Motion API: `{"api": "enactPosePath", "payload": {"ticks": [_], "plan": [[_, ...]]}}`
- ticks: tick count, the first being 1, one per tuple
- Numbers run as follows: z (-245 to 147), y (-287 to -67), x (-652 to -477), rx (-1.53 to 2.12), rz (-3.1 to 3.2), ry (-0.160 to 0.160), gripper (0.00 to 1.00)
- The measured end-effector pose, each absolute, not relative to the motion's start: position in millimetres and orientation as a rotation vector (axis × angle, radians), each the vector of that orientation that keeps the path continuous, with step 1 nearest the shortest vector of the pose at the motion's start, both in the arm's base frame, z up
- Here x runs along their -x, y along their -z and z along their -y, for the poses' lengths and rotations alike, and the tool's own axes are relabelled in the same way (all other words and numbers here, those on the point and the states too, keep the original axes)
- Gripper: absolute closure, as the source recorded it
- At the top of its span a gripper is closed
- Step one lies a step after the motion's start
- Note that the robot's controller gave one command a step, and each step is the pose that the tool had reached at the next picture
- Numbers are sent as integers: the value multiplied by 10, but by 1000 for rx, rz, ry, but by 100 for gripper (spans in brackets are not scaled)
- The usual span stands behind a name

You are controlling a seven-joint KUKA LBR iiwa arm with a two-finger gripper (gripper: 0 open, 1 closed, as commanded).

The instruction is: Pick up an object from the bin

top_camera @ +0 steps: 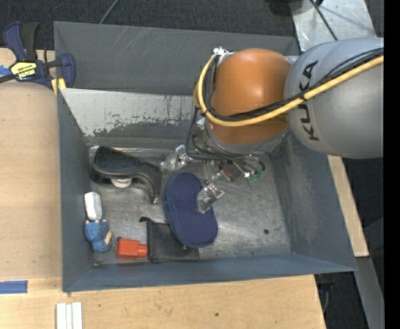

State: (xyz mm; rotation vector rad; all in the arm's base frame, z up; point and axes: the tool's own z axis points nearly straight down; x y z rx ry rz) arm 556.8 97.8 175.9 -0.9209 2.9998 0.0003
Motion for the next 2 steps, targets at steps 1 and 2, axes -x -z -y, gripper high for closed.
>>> {"api": "enactPosePath", "payload": {"ticks": [1,2], "plan": [[-654,-766,-6199,1390,-2826,-7,0],[-639,-794,-6214,1388,-2823,1,100]]}}
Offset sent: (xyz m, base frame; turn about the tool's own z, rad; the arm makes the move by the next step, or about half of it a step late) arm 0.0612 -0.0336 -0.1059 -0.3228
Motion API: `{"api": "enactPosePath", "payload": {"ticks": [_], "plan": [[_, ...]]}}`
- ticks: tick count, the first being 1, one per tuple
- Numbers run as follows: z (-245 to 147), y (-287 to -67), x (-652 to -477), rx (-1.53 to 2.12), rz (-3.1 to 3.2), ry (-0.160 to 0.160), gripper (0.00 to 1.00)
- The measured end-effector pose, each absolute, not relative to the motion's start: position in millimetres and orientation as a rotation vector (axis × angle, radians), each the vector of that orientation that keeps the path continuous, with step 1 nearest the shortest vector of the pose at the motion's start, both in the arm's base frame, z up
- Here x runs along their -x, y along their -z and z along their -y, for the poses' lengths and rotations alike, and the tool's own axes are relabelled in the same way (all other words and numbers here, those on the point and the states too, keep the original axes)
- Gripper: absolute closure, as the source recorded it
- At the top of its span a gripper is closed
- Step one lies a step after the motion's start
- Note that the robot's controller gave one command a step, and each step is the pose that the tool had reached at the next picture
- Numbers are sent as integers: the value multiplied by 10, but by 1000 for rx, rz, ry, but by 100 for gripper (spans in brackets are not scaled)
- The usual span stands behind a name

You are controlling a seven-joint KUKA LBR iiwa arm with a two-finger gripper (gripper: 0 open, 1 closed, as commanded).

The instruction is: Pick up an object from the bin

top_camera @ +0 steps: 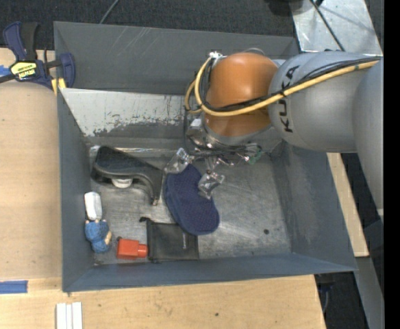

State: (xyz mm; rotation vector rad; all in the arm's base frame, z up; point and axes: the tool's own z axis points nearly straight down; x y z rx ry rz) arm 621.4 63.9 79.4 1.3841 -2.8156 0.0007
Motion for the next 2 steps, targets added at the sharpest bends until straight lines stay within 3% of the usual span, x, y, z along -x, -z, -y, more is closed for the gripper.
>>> {"api": "enactPosePath", "payload": {"ticks": [1,2], "plan": [[-826,-1920,-6161,-1417,2817,-5,100],[29,-3159,-6209,-1792,2591,-10,100]]}}
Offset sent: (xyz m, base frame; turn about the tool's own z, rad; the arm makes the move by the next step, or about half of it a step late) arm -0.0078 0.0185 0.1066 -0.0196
